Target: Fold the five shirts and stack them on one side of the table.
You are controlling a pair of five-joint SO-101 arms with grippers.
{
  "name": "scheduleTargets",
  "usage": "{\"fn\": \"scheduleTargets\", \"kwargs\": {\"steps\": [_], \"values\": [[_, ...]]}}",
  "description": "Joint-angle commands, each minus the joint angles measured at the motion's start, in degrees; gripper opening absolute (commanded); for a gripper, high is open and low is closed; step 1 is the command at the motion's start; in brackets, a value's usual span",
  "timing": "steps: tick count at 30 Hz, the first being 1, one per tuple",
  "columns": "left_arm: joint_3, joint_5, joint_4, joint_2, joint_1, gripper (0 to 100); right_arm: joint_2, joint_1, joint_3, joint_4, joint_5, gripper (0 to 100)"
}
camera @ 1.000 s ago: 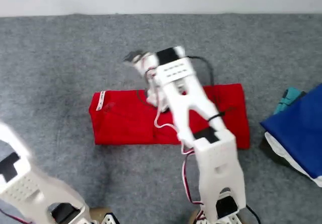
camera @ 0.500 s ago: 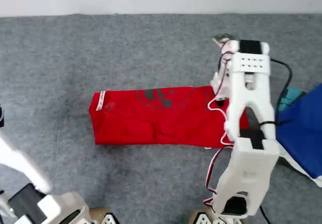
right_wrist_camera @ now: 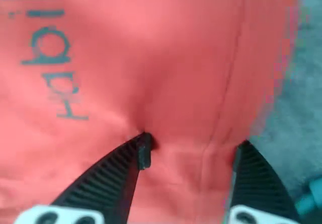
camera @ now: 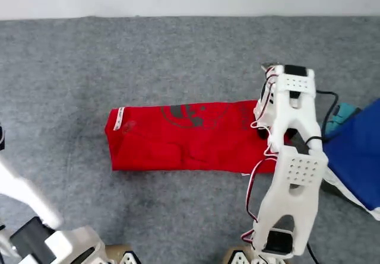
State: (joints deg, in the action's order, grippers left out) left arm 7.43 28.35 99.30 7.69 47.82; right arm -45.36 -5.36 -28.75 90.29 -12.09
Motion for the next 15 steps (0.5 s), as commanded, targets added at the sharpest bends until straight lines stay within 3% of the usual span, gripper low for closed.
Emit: {"fn": "scheduleTargets", "kwargs": {"steps": [1, 6, 15], "values": [[0.2, 0.1, 1.2, 2.7, -0.3, 2, -1.7, 2.2, -0.2, -0.5, 1.3, 18.0], [0.2, 0.1, 1.2, 2.7, -0.3, 2, -1.8, 2.9, -0.4, 0.0, 1.6, 0.9], [0.2, 0.1, 1.2, 2.7, -0.3, 2, 10.4, 6.0, -0.4, 5.8, -2.9, 1.0]]}}
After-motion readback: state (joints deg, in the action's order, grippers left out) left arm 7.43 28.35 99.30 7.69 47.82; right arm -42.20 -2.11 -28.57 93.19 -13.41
